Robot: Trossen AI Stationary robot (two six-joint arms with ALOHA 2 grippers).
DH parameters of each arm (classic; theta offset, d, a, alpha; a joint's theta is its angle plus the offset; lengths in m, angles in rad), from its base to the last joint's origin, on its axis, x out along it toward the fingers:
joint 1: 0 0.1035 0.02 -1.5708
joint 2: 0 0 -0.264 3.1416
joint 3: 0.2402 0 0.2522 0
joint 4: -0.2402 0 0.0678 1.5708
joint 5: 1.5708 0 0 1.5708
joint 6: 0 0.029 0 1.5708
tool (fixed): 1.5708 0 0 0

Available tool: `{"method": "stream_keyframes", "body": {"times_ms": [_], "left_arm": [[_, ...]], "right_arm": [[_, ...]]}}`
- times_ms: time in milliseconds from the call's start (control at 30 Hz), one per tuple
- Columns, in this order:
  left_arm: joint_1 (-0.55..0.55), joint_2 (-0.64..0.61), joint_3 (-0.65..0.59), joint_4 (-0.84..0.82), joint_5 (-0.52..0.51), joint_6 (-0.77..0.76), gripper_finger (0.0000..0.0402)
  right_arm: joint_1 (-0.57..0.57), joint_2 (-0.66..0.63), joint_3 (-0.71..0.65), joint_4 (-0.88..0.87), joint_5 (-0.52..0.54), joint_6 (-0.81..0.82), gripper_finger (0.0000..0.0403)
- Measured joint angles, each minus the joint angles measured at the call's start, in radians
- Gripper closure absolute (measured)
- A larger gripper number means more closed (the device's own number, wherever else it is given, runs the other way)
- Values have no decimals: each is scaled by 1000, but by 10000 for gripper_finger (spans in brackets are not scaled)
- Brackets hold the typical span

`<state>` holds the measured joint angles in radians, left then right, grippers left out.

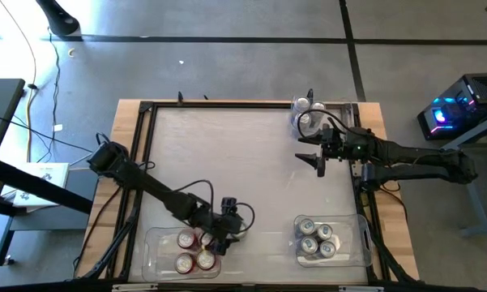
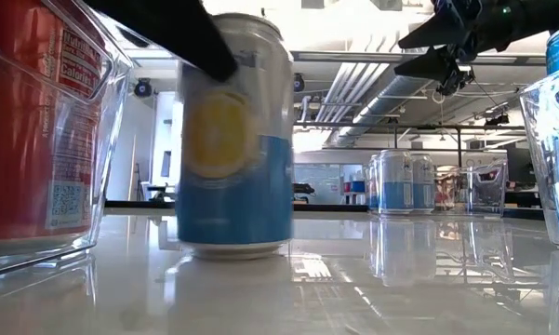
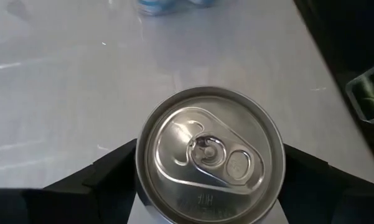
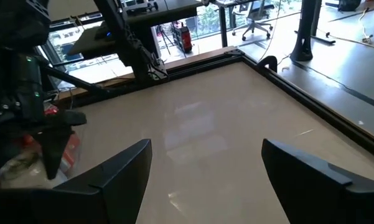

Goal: Sort soda cans
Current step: Put the blue-white soda can into the top right transparent bin

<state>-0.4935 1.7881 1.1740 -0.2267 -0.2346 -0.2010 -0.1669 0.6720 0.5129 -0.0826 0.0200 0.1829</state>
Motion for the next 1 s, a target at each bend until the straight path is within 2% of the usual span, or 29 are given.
{"method": "stream_keyframes", "body": {"times_ms": [167, 333, 567, 700, 833, 1000], "left_arm": [[58, 0, -1, 39, -66, 51, 113], [187, 0, -1, 103, -89, 84, 113], [421, 9, -1, 235, -34, 91, 113], [536, 48, 0, 319, 95, -6, 113], [579, 106, -1, 325, 133, -26, 113], [582, 137, 21, 342, 132, 25, 102]], "right_arm": [[0, 0, 0, 4, 11, 27, 103], [0, 0, 0, -4, 15, 30, 103], [0, 1, 0, -53, 23, 66, 103], [0, 4, 0, -117, 58, 102, 103], [0, 34, 0, -151, 60, 107, 103], [0, 137, 0, -112, 20, 21, 103]]}}
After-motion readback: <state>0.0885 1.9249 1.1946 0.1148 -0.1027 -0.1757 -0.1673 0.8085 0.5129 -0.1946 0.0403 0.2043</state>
